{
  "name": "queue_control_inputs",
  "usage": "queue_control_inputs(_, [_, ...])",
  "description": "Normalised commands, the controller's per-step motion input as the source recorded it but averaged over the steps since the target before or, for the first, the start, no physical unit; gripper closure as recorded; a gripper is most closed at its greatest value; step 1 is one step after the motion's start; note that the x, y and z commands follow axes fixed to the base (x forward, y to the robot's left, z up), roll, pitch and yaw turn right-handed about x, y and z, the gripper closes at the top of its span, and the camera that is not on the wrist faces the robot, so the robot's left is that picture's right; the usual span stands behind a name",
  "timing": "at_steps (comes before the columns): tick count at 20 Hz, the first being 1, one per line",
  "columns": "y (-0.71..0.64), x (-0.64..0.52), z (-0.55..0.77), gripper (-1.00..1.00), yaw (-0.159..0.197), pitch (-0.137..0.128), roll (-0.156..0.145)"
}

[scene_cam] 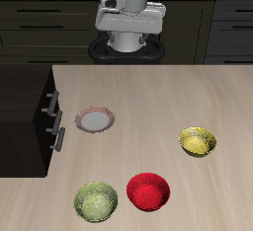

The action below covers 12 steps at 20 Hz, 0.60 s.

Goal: Place the red bowl on the plate

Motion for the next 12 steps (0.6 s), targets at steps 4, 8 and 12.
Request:
queue_control_inputs(4, [0.00,0.22,-0.02,-1.00,0.005,0.008,0.011])
queue_control_inputs(8, [0.04,0.23,0.05,-1.00,0.003,-0.006,-0.002])
queue_control_inputs(12, [0.12,0.32,0.11,-1.00,0.009,-0.020,0.011])
